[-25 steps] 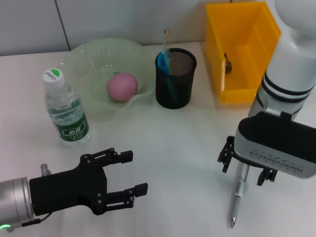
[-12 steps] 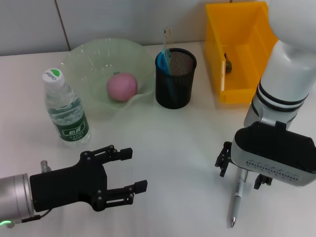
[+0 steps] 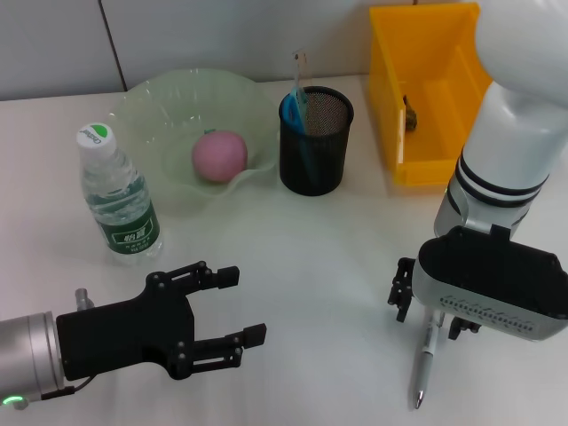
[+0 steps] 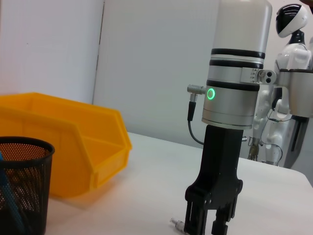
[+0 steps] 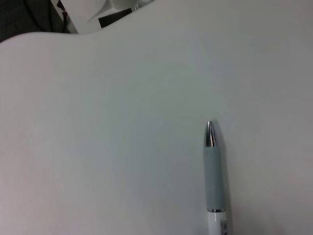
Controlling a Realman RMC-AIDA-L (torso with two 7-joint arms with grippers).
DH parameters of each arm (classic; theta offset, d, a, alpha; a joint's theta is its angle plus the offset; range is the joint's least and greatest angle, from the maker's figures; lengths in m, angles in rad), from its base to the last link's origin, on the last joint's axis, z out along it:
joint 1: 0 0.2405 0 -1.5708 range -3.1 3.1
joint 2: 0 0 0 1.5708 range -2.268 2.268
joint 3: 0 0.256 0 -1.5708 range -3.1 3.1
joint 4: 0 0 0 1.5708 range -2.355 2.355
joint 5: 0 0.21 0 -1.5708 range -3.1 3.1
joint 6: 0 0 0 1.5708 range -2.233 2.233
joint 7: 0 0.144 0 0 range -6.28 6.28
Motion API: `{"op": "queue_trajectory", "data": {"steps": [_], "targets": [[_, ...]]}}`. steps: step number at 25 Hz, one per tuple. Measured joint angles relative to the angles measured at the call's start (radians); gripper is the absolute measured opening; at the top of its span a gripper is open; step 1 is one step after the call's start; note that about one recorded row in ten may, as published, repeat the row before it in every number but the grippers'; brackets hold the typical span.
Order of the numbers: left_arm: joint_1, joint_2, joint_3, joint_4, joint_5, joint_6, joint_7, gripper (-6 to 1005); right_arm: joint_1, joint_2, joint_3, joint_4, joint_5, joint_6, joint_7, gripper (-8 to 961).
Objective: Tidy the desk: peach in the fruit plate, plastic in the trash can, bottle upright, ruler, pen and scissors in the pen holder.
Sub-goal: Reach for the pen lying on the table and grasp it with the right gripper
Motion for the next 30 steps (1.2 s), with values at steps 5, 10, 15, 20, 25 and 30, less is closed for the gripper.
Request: {"op": "queue_trajectory", "data": {"steps": [5, 10, 15, 20, 25, 30], "targets": [[0.0, 0.0, 0.001, 0.001, -0.003, 0.0, 0.0, 809, -0.003, 0.0, -0.009, -0.001, 0.004, 0.008, 0.007, 582], [0.0, 0.0, 0.001, 0.001, -0.004, -0.003, 0.0, 809, -0.01, 0.0, -0.012, -0.006, 0.008, 0.01, 0.008, 466], [-0.001, 0.0, 0.002, 0.0, 0.001, -0.003, 0.0, 810, -0.018, 0.001, -0.017, -0.009, 0.011, 0.017, 0.01, 445], [-0.008, 0.002, 0.021, 0.002, 0.003, -0.004, -0.001, 795, -0.028, 0.002, -0.037, -0.013, 0.012, 0.033, 0.022, 443], [-0.009, 0.002, 0.022, 0.001, 0.003, -0.001, -0.003, 754, -0.033, 0.002, -0.038, -0.021, 0.012, 0.034, 0.022, 441], [-0.009, 0.002, 0.018, 0.003, 0.003, -0.001, -0.006, 702, -0.045, 0.002, -0.04, -0.038, 0.012, 0.034, 0.022, 438]]}}
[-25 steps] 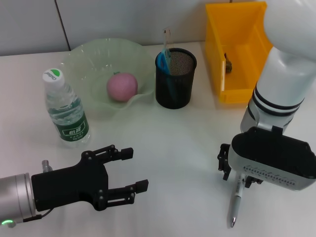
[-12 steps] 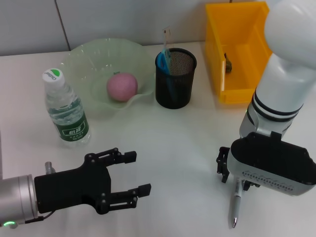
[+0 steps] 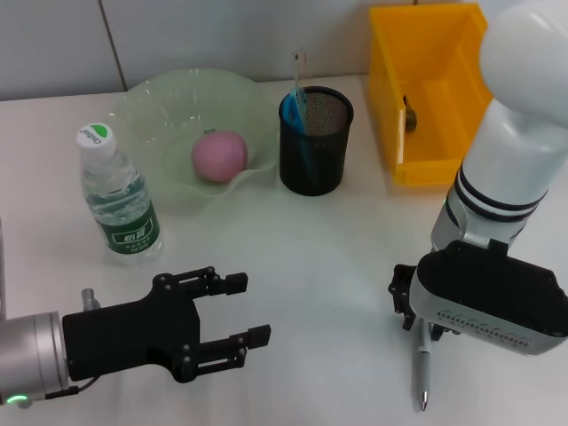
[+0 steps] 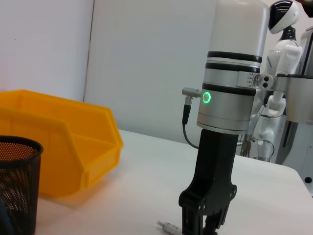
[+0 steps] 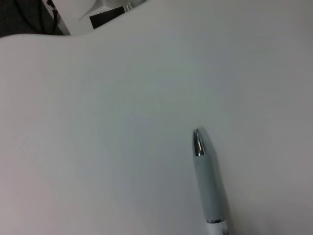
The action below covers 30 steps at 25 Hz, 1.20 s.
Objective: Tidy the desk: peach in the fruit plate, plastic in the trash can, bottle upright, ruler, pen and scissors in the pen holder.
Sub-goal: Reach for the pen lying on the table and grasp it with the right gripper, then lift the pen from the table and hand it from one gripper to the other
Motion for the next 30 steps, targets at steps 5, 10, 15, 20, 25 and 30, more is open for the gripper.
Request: {"op": "queue_trajectory", "data": {"steps": [5, 10, 15, 20, 25, 30], "targets": [[0.0, 0.001, -0.003, 0.003, -0.001, -0.003, -0.001, 704, -0.004, 0.0, -0.001, -0.003, -0.004, 0.005, 0.0, 436], [-0.001, 0.001, -0.004, 0.004, -0.004, -0.004, -0.003, 704, -0.007, -0.002, -0.005, -0.004, -0.008, 0.015, 0.001, 207], [-0.001, 0.001, -0.004, 0.005, -0.007, -0.006, -0.003, 704, -0.009, -0.002, -0.008, 0.004, -0.01, 0.035, 0.004, 136], [-0.002, 0.002, -0.004, 0.007, -0.009, -0.01, -0.004, 704, -0.003, -0.003, 0.018, -0.023, 0.005, 0.009, 0.028, 136], [-0.003, 0.002, -0.014, 0.017, -0.01, -0.031, -0.003, 704, -0.001, -0.005, 0.129, -0.161, 0.06, -0.118, 0.092, 136], [-0.008, 0.002, -0.041, 0.03, -0.015, -0.077, 0.004, 704, 0.011, -0.007, 0.319, -0.289, 0.183, -0.236, 0.178, 136]]}}
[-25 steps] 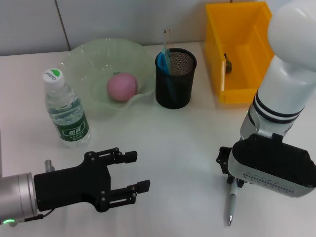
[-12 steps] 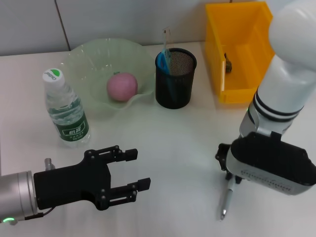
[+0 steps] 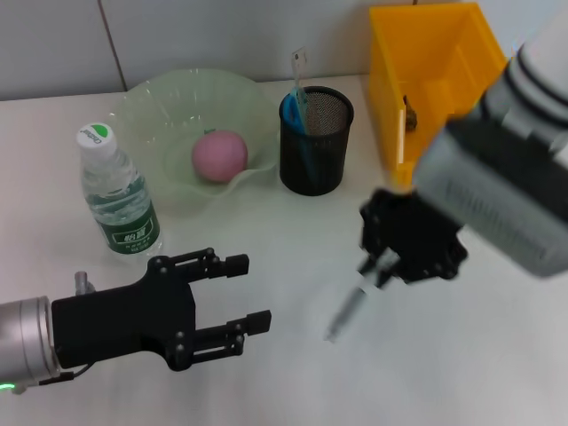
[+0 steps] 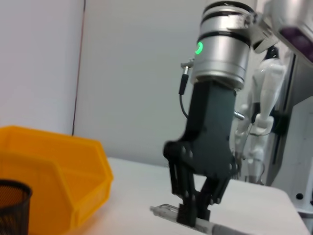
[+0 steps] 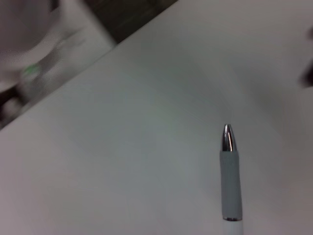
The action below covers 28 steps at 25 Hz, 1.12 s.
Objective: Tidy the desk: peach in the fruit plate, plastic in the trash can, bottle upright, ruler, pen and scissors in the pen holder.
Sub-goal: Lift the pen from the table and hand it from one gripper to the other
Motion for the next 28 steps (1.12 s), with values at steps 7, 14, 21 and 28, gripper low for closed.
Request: {"op": "queue_trajectory", "data": {"steps": [7, 14, 21, 28], "targets": [[0.002, 0.001, -0.001, 0.019, -0.008, -0.058, 0.042, 704, -0.049, -0.001, 0.179, -0.049, 0.229, -0.025, 0.167, 137], [0.013, 0.0, -0.001, 0.046, -0.012, -0.093, 0.106, 704, -0.126, -0.002, 0.313, 0.01, 0.489, -0.022, 0.32, 137], [0.025, -0.003, 0.007, 0.047, -0.062, -0.113, 0.154, 704, -0.141, -0.003, 0.459, 0.228, 0.672, -0.011, 0.433, 137], [0.03, -0.006, 0.013, 0.044, -0.097, -0.148, 0.178, 704, -0.147, -0.005, 0.555, 0.376, 0.749, 0.004, 0.503, 139]]}}
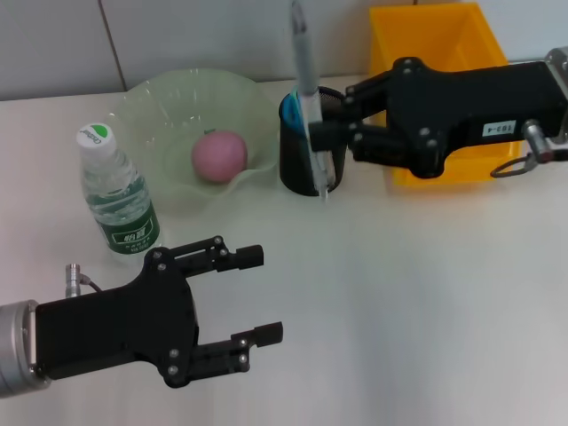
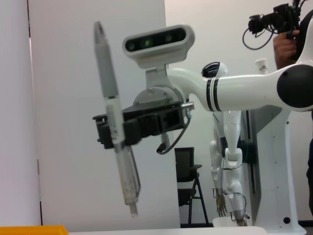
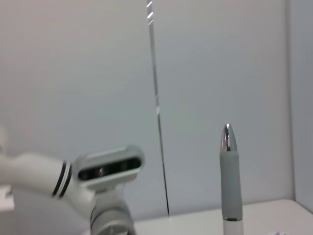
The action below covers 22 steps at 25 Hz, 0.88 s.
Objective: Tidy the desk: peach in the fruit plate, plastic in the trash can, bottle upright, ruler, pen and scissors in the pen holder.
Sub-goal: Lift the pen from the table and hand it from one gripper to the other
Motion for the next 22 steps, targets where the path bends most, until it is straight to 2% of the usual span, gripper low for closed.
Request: {"op": "queue_trajectory", "data": {"steps": [6, 14, 16, 22], "targets": [[0.015, -0.001, 0.025, -0.001, -0.07, -0.015, 0.041, 705, -0.002, -0.002, 0.082, 0.147, 0.035, 0.024, 0.04, 144], [0.019, -0.001, 0.026, 0.001, -0.111, -0.034, 0.079, 705, -0.013, -0.015, 0.09, 0.214, 0.035, 0.051, 0.133, 151], [0.019, -0.001, 0.029, 0.001, -0.117, -0.036, 0.082, 705, -0.028, -0.012, 0.086, 0.205, 0.031, 0.053, 0.079, 153], [0.02, 0.0, 0.032, 0.004, -0.152, -0.051, 0.082, 705, -0.064, 0.0, 0.085, 0.204, 0.035, 0.081, -0.304, 158]]}}
